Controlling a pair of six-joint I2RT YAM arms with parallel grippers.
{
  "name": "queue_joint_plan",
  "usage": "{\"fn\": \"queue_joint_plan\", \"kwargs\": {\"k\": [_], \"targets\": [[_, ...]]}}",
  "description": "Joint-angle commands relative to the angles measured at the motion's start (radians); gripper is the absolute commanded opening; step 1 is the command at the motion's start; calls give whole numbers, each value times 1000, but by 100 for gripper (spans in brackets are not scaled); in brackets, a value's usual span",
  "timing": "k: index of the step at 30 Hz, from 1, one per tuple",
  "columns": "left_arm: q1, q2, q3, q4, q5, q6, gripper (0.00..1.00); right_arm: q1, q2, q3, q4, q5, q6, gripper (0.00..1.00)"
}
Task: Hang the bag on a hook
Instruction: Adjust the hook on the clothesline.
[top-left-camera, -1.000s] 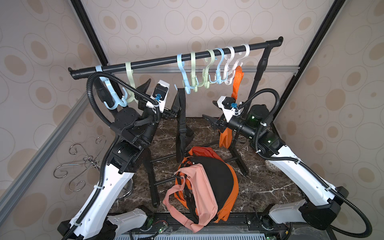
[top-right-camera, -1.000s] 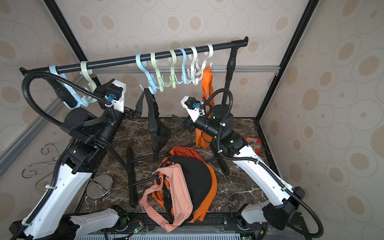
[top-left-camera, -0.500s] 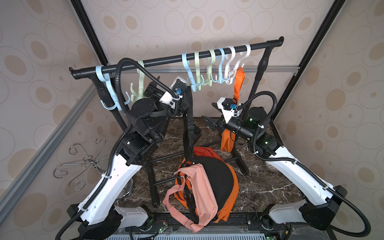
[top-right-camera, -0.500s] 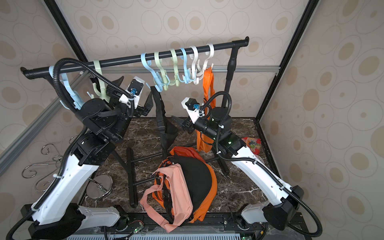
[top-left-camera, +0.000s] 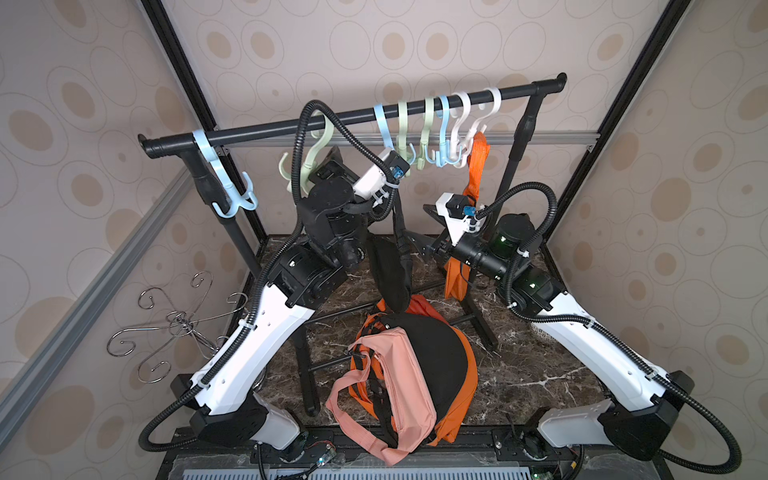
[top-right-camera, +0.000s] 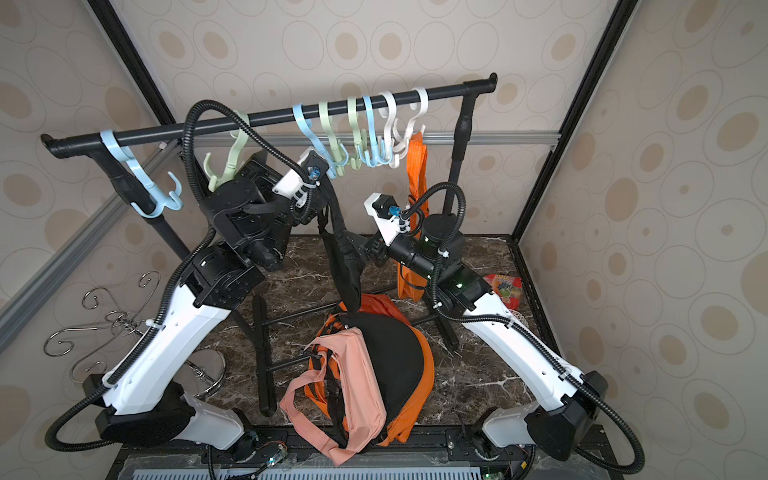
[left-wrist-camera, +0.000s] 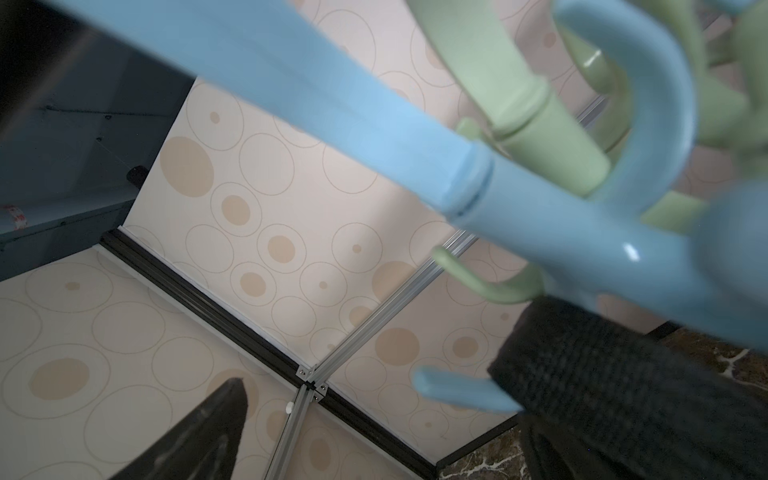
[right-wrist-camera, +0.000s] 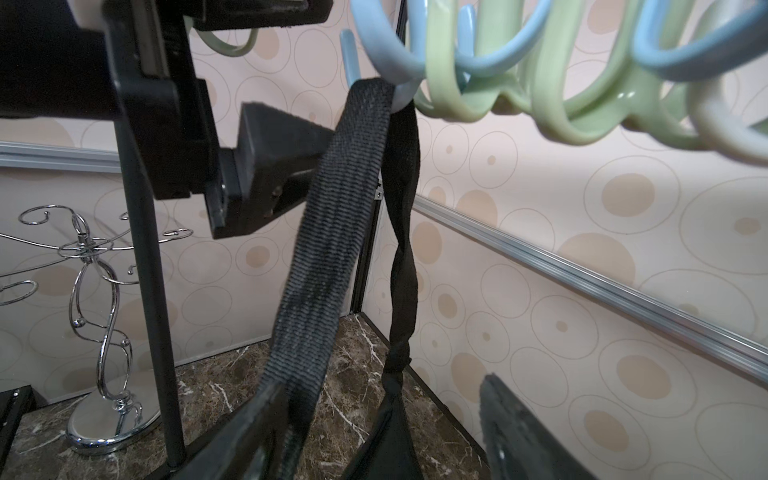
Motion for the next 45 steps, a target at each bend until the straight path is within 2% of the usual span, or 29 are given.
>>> {"fn": "queue_joint_plan", "kwargs": {"k": [1, 6, 11, 13, 16, 17, 19, 20, 21, 26, 33, 40, 45], "targets": [[-30, 6, -17, 0, -81, 64, 100, 1, -1, -20, 16, -30, 23, 75], [-31, -88, -349, 268, -154, 139, 100, 0, 3, -33, 19, -97, 65, 75], [-31, -117, -434, 318, -170, 145, 100, 1, 20, -28, 23, -137, 115, 75], [-29, -109, -497, 400, -221, 224, 100, 0, 27, -26, 29, -153, 139, 75], [-26, -111, -666, 698, -278, 434, 100, 1, 35, -28, 55, -168, 177, 75], [-23, -107, -693, 737, -286, 456, 100, 1, 38, -31, 63, -170, 190, 75], [-16, -108, -690, 679, -278, 404, 100, 0, 45, -28, 69, -177, 210, 76], [-10, -112, -678, 625, -262, 366, 100, 1, 49, -27, 71, -181, 220, 82], [-5, -117, -672, 594, -247, 346, 100, 1, 53, -23, 73, -182, 226, 82], [28, -101, -687, 635, -246, 422, 100, 1, 72, -8, 88, -196, 265, 82], [52, -62, -722, 625, -234, 423, 100, 1, 94, -31, 143, -219, 337, 83], [84, -32, -768, 796, -263, 506, 100, 1, 100, -50, 176, -228, 369, 83], [93, -15, -833, 1049, -261, 649, 100, 0, 95, -67, 198, -234, 382, 83]]}}
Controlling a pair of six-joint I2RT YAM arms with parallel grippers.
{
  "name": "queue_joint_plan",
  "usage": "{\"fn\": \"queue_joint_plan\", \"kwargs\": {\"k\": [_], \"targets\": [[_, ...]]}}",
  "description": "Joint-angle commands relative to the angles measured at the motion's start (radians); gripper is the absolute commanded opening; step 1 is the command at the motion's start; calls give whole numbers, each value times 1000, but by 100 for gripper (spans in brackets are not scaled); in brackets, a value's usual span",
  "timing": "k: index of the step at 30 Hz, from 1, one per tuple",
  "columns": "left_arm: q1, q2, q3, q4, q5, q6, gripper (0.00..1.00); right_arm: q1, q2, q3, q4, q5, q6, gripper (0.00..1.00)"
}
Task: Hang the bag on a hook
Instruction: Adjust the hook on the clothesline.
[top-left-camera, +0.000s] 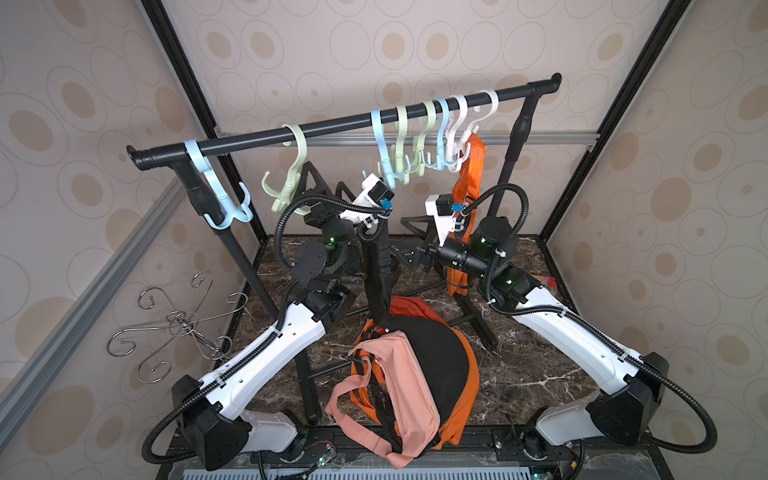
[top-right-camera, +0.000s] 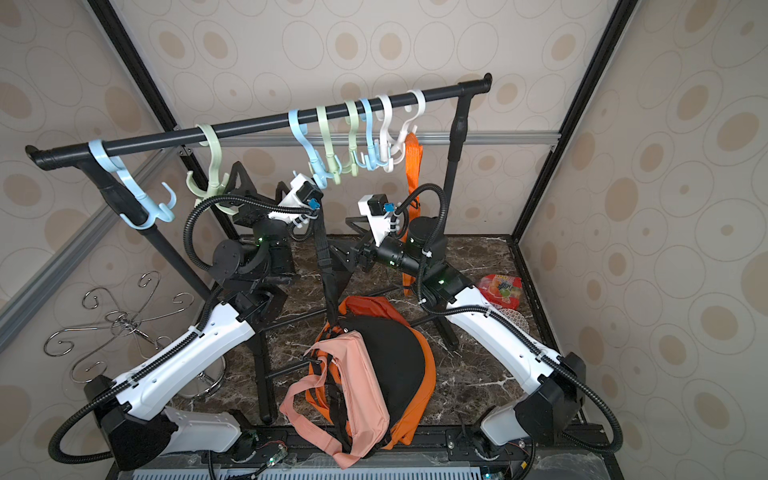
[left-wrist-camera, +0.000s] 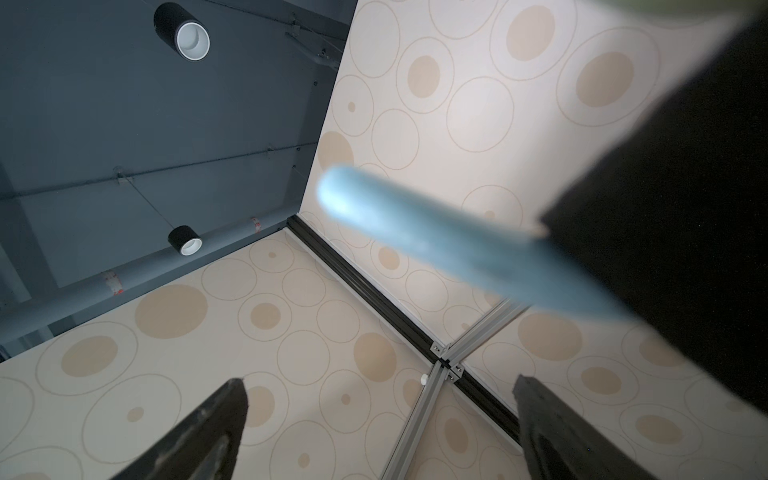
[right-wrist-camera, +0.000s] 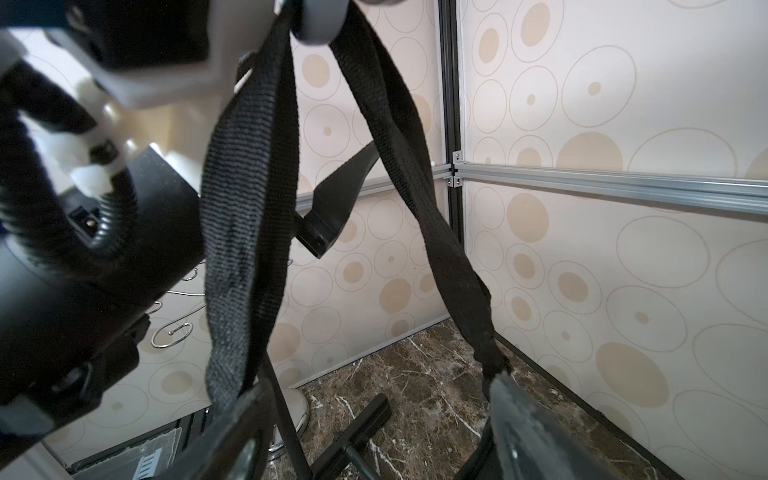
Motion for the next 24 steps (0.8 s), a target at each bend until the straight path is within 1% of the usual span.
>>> {"fn": "queue_joint_plan", "kwargs": {"k": [1, 5, 11, 20, 24], "targets": [[3, 112, -174, -3, -185, 9, 100, 1, 4, -24, 57, -22, 27, 83], [11, 128, -173, 72, -174, 42, 100, 0, -2, -42, 73, -25, 35, 83], [22, 143, -145, 92, -157, 65, 100, -6, -17, -55, 79, -23, 36, 83], [24, 163, -125, 190, -133, 137, 100, -15, -17, -74, 112, -32, 61, 84], [20, 163, -95, 229, -124, 172, 100, -17, -13, -73, 126, -40, 71, 84]]}}
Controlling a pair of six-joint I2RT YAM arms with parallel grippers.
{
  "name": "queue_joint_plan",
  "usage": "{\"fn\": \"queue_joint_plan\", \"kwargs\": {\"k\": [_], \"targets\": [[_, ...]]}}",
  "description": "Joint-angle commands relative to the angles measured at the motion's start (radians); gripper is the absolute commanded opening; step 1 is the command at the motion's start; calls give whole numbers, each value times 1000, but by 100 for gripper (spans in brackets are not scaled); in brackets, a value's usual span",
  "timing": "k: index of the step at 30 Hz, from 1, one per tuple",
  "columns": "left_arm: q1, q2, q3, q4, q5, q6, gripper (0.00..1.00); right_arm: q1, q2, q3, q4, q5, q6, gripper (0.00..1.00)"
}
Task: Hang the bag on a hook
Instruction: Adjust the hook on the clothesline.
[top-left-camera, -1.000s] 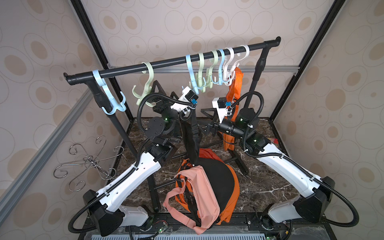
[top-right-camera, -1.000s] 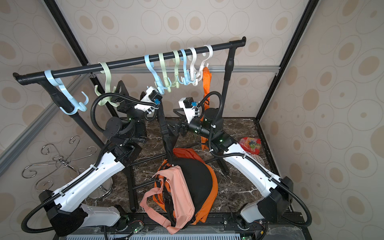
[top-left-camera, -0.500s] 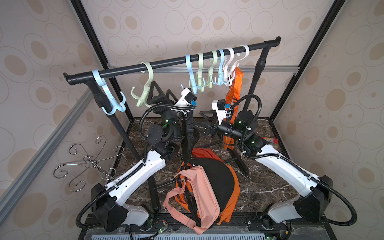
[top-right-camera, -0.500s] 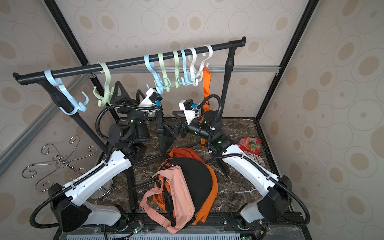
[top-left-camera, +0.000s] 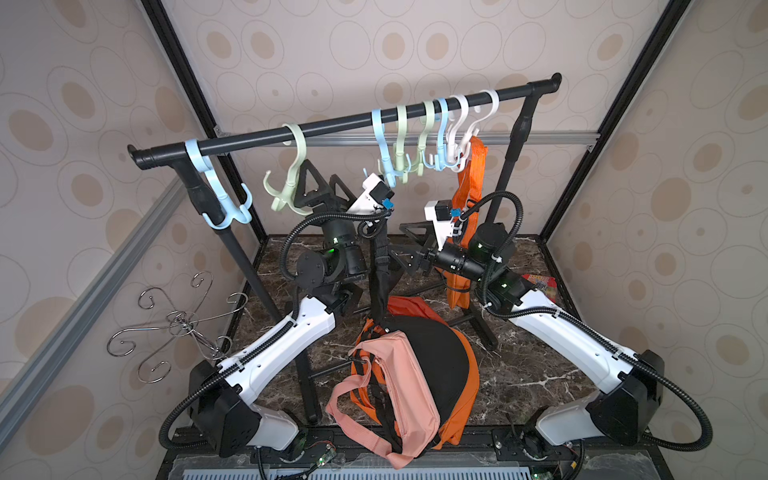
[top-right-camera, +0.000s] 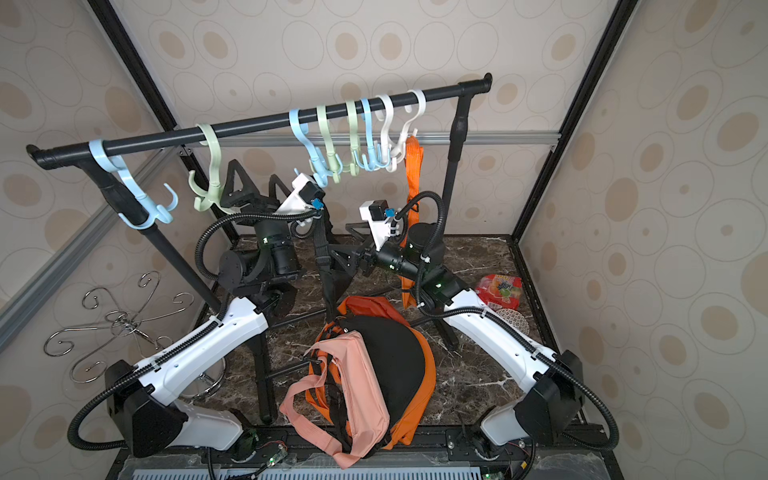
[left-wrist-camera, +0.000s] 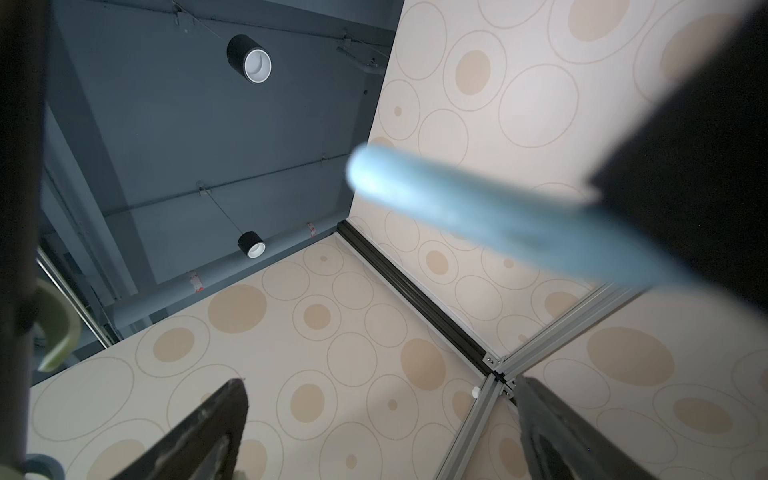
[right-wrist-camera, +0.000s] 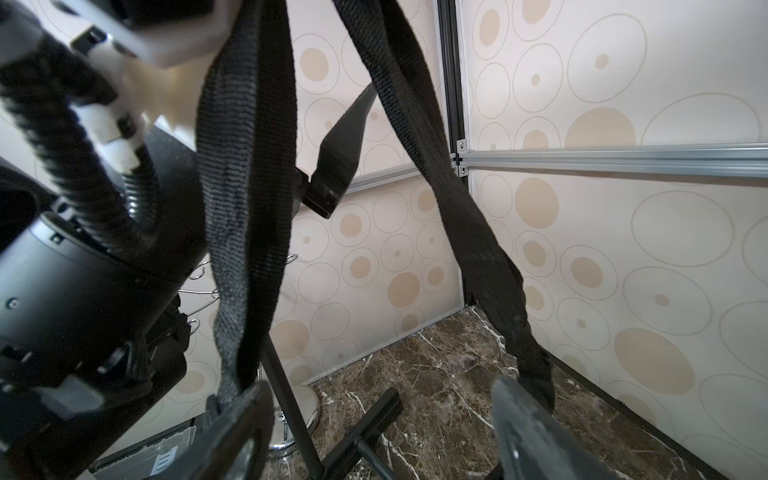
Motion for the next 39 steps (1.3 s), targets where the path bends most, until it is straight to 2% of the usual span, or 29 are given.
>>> {"fn": "queue_joint_plan", "kwargs": {"k": [1, 9, 17, 20, 34, 36, 39], "targets": [[-9, 89, -82, -46, -165, -15, 100, -5, -13, -11, 50, -24, 23, 84], [-27, 80, -28, -75, -162, 12, 100, -11, -9, -15, 61, -36, 32, 84], [-67, 66, 27, -213, -162, -45, 100, -12, -12, -19, 55, -34, 32, 84], [-80, 73, 73, -253, -161, -49, 100, -12, -13, -24, 64, -35, 38, 90], [-105, 109, 163, -227, -160, 47, 100, -13, -22, -49, 79, -37, 53, 91], [-111, 109, 181, -243, -161, 46, 100, -14, -21, -50, 85, -41, 61, 98], [-117, 105, 208, -267, -158, 49, 100, -13, -20, -55, 94, -44, 72, 98]]}}
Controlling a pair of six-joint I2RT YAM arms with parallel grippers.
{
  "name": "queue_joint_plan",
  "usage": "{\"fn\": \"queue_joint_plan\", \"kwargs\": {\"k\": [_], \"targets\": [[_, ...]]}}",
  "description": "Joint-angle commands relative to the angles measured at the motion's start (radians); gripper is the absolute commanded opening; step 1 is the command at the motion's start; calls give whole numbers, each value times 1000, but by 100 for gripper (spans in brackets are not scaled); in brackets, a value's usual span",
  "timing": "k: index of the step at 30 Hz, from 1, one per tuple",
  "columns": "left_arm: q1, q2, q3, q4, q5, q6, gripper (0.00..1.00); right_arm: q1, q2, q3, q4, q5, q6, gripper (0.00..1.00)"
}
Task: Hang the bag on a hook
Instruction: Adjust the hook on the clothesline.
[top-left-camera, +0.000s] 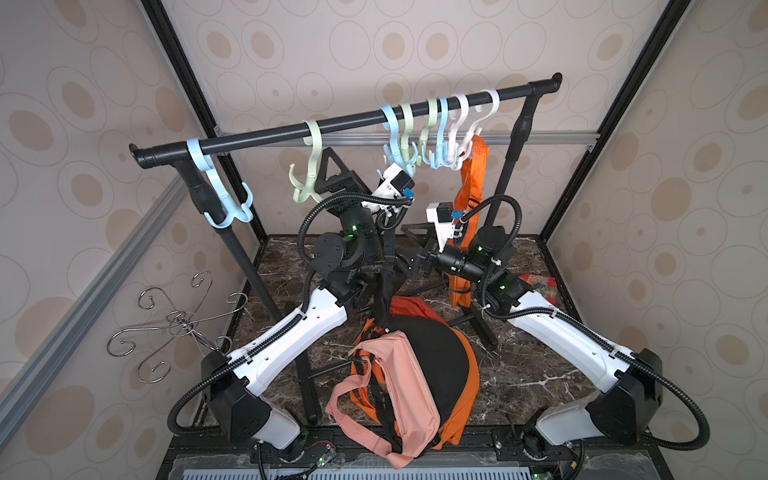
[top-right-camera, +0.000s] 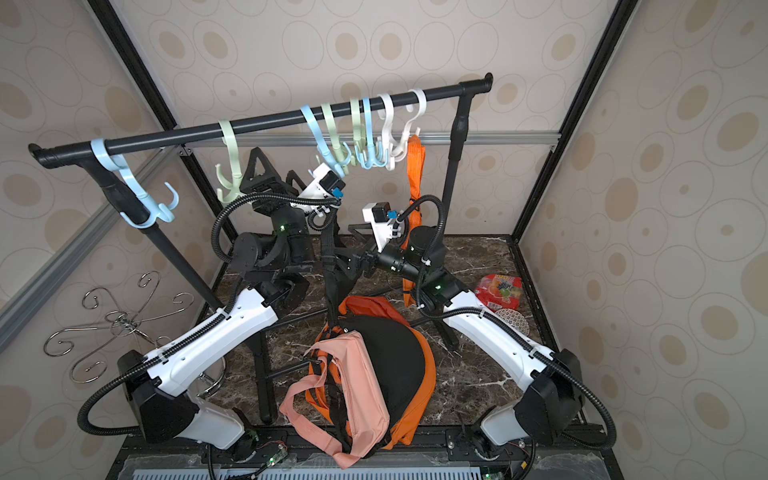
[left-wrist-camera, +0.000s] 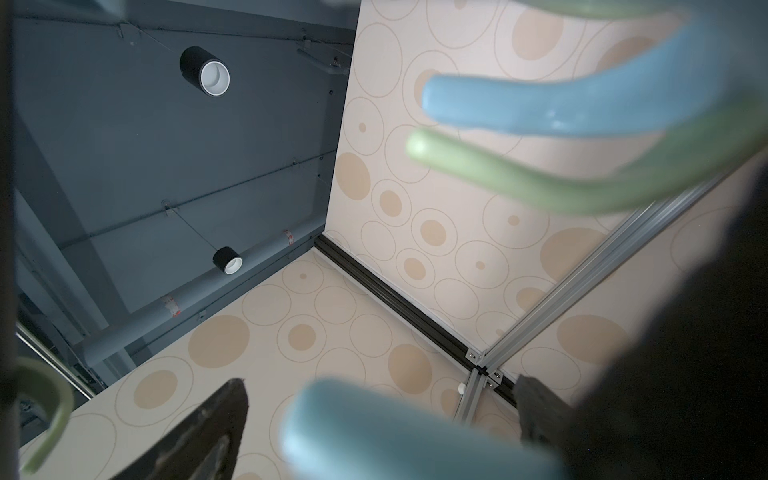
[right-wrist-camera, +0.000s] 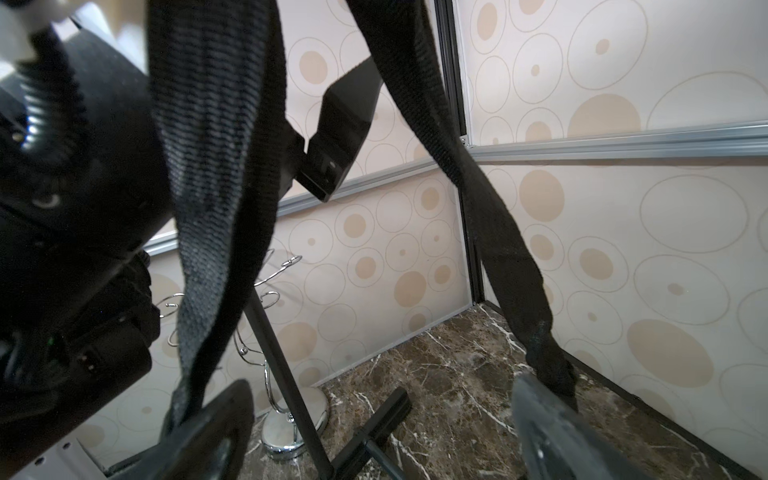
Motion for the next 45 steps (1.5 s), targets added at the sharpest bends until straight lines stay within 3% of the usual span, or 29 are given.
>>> {"fn": "queue_joint_plan", "kwargs": {"k": [1, 7, 16, 21, 29, 35, 45], "targets": [[-30, 32, 6, -104, -61, -2, 100, -4, -20, -10, 48, -22, 23, 98], [-44, 16, 62, -169, -45, -19, 100, -3, -17, -16, 51, -25, 30, 98], [-62, -20, 278, -665, 13, -359, 100, -3, -12, -22, 56, -26, 37, 98], [-73, -37, 320, -795, 41, -457, 100, -3, -9, -24, 62, -26, 42, 98], [-126, -110, 187, -763, 63, -461, 100, -3, -15, -28, 41, -18, 45, 98], [-201, -174, 164, -778, 85, -512, 100, -3, -30, -33, -1, 6, 21, 98], [-293, -313, -64, -735, -38, -567, 100, -2, -66, -41, -46, 35, -13, 98]]}}
